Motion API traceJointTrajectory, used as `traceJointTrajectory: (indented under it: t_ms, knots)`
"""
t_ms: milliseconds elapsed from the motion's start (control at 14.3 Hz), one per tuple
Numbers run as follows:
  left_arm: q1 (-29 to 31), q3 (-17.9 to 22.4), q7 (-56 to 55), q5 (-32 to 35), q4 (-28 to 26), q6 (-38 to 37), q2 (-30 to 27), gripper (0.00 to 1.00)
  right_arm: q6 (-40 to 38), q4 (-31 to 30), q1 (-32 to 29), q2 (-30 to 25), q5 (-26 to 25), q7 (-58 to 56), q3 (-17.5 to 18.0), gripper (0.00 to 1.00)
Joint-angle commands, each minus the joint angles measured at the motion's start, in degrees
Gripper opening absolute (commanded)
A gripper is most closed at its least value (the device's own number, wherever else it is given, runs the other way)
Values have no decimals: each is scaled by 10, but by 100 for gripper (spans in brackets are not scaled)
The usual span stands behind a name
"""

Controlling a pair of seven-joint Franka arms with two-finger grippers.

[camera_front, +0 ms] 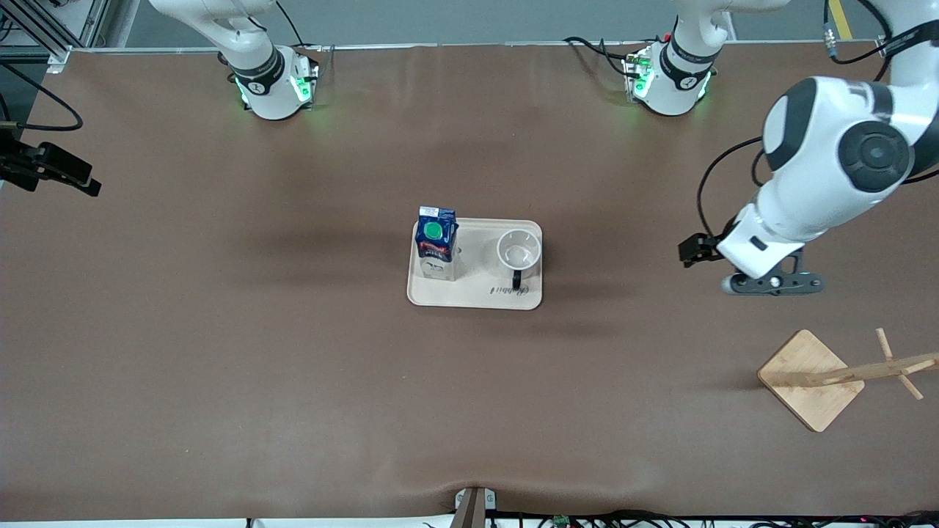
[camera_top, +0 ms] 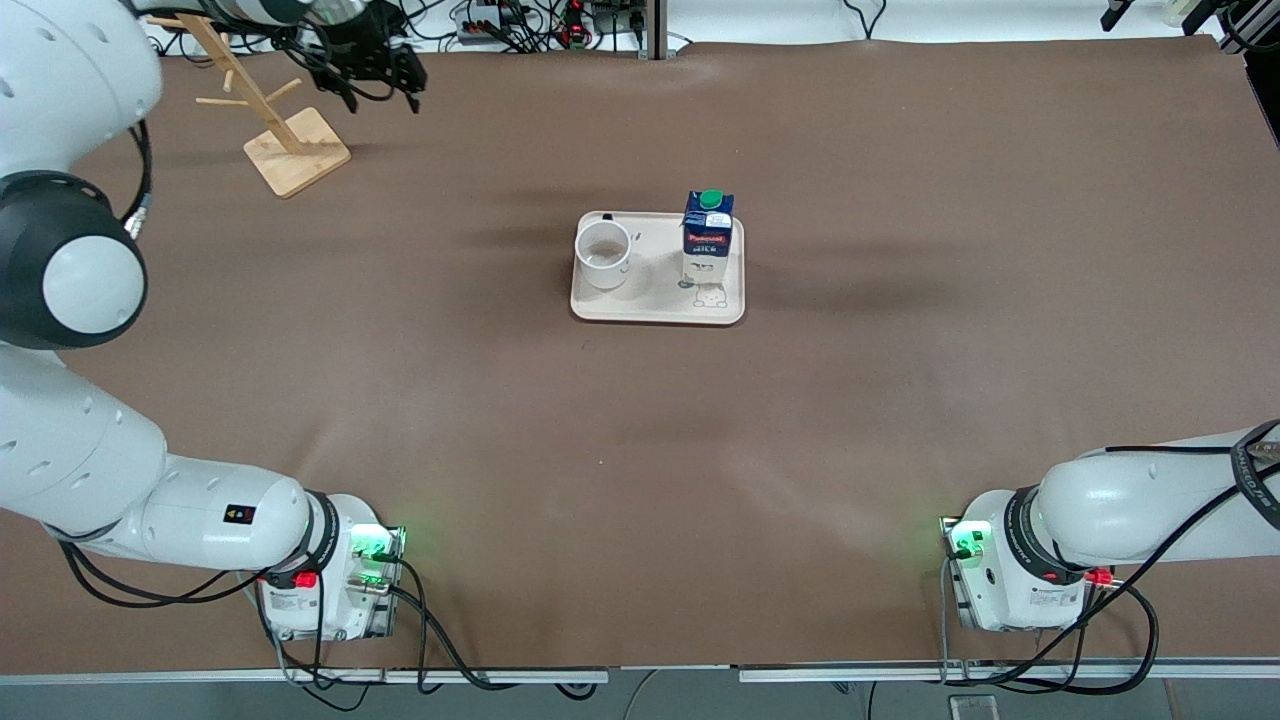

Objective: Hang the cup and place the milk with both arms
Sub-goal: 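Reach the left gripper toward the white mug on the tray, then lower the left gripper and grasp the white mug's rim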

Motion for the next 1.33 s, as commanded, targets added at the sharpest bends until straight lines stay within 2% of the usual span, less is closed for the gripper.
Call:
traceJointTrajectory:
  t_ms: [0,140,701,911,1262]
  knots:
    - [-15,-1,-17,7,-43,85,15,100,-9,15,-12,8,-3,-7,9,100]
    - [-35,-4,-44,7,-52,139,47,100,-9,15,-11,8,-3,-6,9,100]
    - [-181,-8,-197,6,-43,158,132,99,-9,15,-12,8,-3,-6,9,100]
    - [-218,-8,-239,6,-43,161,140,93,-9,15,-12,8,-3,-6,9,100]
    - [-247,-7,-263,8,-43,211,187,64,-8,15,-11,8,-3,-5,10,100]
